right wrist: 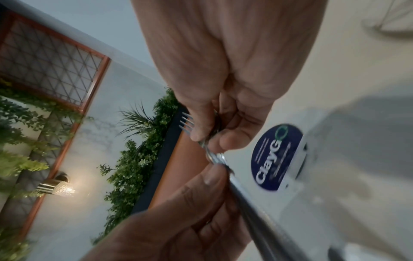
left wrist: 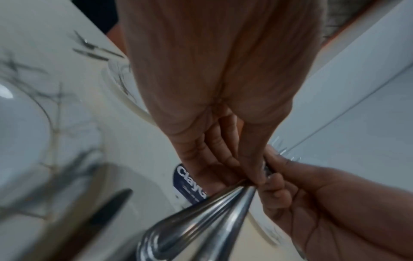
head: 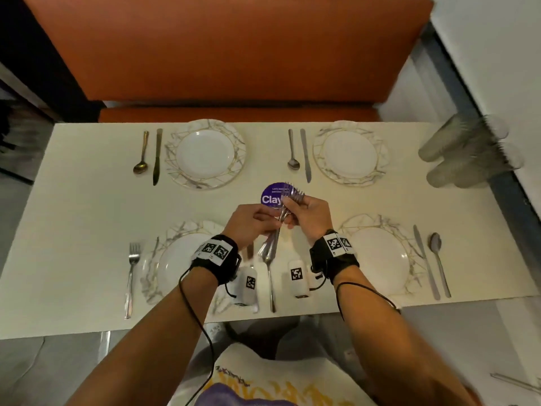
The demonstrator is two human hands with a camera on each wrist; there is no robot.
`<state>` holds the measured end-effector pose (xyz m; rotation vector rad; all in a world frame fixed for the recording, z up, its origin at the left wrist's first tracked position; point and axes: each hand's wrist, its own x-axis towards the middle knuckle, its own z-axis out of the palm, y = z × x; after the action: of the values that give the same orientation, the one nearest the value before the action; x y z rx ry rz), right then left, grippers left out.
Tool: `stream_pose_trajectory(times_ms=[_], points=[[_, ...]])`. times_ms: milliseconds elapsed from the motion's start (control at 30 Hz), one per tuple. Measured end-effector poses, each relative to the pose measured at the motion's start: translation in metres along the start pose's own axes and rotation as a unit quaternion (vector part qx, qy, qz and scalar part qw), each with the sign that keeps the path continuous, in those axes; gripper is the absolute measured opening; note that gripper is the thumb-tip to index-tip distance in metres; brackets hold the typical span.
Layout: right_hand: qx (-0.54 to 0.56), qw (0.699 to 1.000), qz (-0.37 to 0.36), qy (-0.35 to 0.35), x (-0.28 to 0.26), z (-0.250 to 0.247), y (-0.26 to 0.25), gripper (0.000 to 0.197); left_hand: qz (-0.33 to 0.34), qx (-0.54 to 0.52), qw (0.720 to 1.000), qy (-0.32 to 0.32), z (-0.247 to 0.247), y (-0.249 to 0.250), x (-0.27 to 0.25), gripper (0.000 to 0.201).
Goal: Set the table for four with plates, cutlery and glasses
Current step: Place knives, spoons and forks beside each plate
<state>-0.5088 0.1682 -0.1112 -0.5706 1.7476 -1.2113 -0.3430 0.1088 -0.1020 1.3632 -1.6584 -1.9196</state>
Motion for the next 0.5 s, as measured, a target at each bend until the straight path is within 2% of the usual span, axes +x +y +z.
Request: stream_pose_trajectory(times_ms=[133, 233, 367, 500], points=[[-0.001, 1.0, -0.001, -0.019, 0.015, -0.059, -0.003, 0.01, -0.025, -0.024, 0.999, -0.001, 0.055, 0.019, 0.02, 0.027], [-0.032, 0.999, -0.001, -0.014, 0.029, -0.098, 0.002, 0.01, -0.037, -0.039, 0.999, 0.007, 0.092, 0.026, 0.033, 0.031], [-0.052, 0.998, 0.012, -0.021, 0.042, -0.135, 0.006, 0.011, -0.04, -0.031, 0.998, 0.044, 0.132, 0.029, 0.042, 0.027], [-0.064, 0.998, 0.014, -0.022, 0.054, -0.161, 0.012, 0.007, -0.067, -0.02, 0.992, 0.101, 0.15, 0.016, 0.041, 0.017]])
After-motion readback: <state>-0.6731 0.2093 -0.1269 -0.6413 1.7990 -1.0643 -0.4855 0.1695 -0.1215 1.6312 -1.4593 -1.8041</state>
